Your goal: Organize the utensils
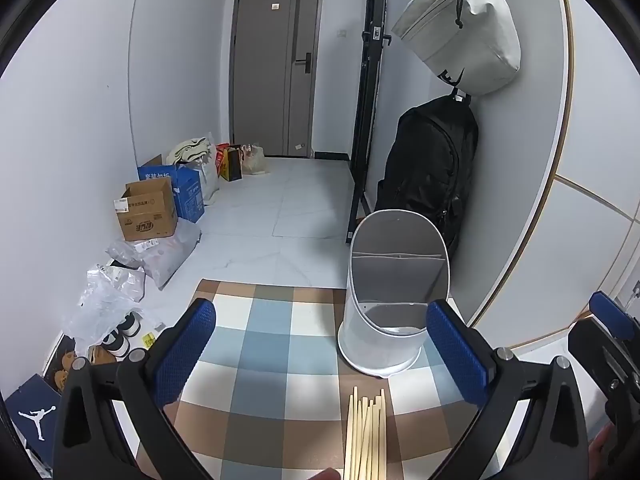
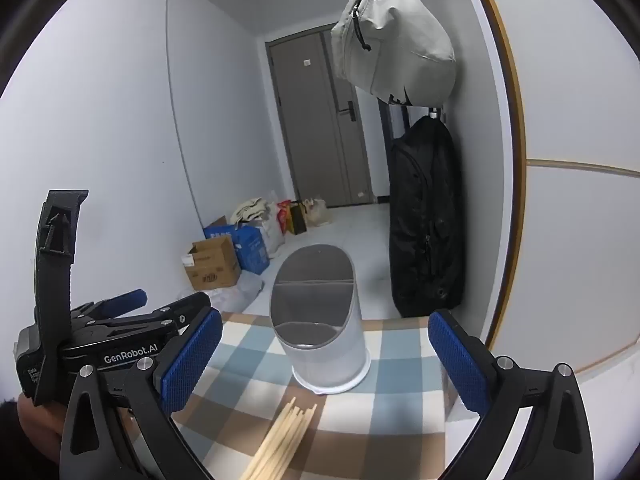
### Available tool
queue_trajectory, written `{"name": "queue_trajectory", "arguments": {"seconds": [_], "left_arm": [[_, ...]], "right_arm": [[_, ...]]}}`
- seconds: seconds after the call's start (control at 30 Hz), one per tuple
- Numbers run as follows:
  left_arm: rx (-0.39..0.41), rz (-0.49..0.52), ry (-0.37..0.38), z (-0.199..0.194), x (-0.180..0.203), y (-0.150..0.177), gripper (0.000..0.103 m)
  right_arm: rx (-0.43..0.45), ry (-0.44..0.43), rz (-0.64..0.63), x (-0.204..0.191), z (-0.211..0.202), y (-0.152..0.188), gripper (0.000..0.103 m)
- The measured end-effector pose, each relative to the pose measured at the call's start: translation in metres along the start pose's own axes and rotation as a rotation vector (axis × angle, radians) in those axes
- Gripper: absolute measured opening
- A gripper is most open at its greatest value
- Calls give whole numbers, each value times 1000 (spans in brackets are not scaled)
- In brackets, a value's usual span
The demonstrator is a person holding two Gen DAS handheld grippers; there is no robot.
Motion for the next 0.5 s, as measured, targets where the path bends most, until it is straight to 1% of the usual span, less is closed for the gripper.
{"name": "queue_trajectory", "arguments": {"seconds": [0.23,0.27,0.37,0.5], "left_arm": [[3,-8,6,4,-5,-4,102],[15,6,-12,-1,-1,-3,102],[13,6,-13,1,1,-3,102],[17,0,-2,-3,0,0,102]], "right_arm": [[-2,-1,-4,-1,0,1,103],[-1,-1,-4,-1,0,1,103],[6,-1,-6,-4,0,2,103],[4,-1,-8,-2,-3,4,103]]}}
Point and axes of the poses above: each gripper's, at about its wrist camera, not at the fingertips, and z roughly the way its jaws point, x to its right, y to its underside, the point moved 9 cm from there along z, roughly the way its jaws point, and after that the axes turned 12 degrees about -y, right-handed, at the moved point
